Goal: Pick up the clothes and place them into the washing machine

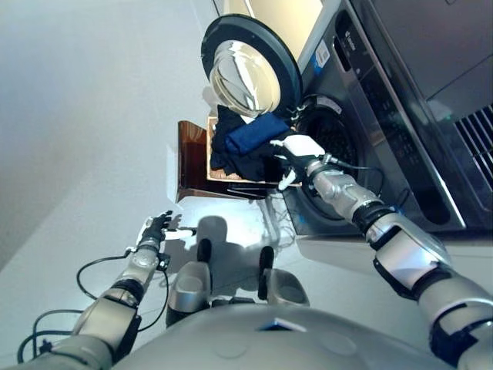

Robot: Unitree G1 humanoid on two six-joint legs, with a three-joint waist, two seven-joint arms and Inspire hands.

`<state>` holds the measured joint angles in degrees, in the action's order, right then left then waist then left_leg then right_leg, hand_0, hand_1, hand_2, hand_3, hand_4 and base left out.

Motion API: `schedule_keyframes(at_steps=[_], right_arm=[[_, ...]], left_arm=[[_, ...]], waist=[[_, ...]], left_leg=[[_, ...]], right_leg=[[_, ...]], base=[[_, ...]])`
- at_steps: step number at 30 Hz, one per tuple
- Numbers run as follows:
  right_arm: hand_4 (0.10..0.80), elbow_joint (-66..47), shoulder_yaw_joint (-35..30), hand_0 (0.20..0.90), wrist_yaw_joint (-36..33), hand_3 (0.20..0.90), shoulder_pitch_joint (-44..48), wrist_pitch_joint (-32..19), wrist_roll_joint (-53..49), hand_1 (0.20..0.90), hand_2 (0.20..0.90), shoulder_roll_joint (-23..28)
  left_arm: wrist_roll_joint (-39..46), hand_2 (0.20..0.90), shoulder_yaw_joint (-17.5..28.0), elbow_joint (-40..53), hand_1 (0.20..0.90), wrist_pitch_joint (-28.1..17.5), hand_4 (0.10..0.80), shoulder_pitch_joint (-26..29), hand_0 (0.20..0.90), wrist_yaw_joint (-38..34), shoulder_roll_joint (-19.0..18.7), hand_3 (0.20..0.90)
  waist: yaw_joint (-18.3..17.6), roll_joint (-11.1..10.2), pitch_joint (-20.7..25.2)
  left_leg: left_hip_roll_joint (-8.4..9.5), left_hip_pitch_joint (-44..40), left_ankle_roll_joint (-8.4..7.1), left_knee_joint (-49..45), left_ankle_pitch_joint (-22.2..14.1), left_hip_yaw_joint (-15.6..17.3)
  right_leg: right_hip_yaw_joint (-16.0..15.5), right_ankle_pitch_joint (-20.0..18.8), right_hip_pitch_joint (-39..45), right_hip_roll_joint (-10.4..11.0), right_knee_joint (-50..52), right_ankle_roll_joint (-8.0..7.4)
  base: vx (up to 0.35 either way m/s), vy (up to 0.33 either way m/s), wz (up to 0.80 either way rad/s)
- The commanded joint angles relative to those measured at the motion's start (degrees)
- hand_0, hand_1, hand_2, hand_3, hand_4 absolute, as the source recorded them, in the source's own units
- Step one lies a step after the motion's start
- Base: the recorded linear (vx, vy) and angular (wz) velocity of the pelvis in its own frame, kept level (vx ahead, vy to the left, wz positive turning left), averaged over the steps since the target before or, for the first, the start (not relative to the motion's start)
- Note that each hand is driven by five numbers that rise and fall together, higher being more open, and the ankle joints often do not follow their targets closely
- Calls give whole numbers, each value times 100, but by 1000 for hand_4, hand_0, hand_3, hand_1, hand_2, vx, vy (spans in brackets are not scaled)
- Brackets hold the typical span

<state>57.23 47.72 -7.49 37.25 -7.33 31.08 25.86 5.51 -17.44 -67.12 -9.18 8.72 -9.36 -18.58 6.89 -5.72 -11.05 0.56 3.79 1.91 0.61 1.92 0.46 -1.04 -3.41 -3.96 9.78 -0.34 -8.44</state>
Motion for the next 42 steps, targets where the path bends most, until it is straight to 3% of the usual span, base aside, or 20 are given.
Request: schedule_keyframes(at_steps=[1, 6, 18, 22, 32, 36, 42], right_arm=[[800, 147, 80, 900, -455, 900, 757, 110, 422, 900, 900, 199], [800, -42, 209, 900, -613, 900, 999, 158, 465, 900, 900, 426], [800, 561, 167, 900, -1173, 900, 1882, 331, 169, 900, 900, 586], [800, 524, 71, 900, -1328, 900, 2023, 367, 46, 900, 900, 645], [800, -1587, -560, 900, -1463, 900, 1653, 200, -222, 900, 900, 1023], [800, -1638, -606, 900, -1441, 900, 1605, 190, -184, 900, 900, 1018], [800, -835, -214, 900, -1347, 900, 2020, 239, -169, 900, 900, 802]], left_arm=[[56, 900, -243, 10, 900, -262, 800, -64, 900, -117, 143, 900], [213, 900, -423, 289, 900, -331, 800, 16, 900, -140, 132, 900], [550, 900, -587, 206, 900, -374, 800, 308, 900, -417, 106, 900], [617, 900, -596, 225, 900, -384, 800, 353, 900, -484, 105, 900], [525, 900, -437, 255, 900, -410, 800, 260, 900, -655, 265, 900], [477, 900, -428, 279, 900, -413, 800, 251, 900, -661, 272, 900], [547, 900, -517, 362, 900, -452, 800, 285, 900, -650, 181, 900]], waist=[[78, 101, 362], [90, 229, 97], [191, 370, -352], [190, 400, -377], [-3, 414, -292], [-8, 414, -290], [104, 439, -416]], left_leg=[[-285, 210, -394, -191, -337, -40], [-385, 599, -517, -87, -149, -263], [-363, 1499, -557, -524, -127, -439], [-350, 1541, -559, -526, -121, -450], [-318, 1275, -510, -305, -170, -370], [-329, 1230, -499, -276, -177, -355], [-322, 1370, -514, -398, -175, -373]], right_leg=[[-52, 103, -350, -61, 394, 17], [-345, 161, -683, -122, 422, 102], [-411, 255, -1542, -146, 962, 82], [-383, 258, -1595, -141, 1005, 85], [-274, 254, -1458, -107, 873, 56], [-256, 257, -1432, -105, 861, 53], [-266, 232, -1526, -114, 896, 76]], base=[[60, -63, 12], [-47, -67, 21], [-28, -10, 12], [42, 16, 5], [32, 16, -1], [4, 7, -4], [-27, -8, -4]])
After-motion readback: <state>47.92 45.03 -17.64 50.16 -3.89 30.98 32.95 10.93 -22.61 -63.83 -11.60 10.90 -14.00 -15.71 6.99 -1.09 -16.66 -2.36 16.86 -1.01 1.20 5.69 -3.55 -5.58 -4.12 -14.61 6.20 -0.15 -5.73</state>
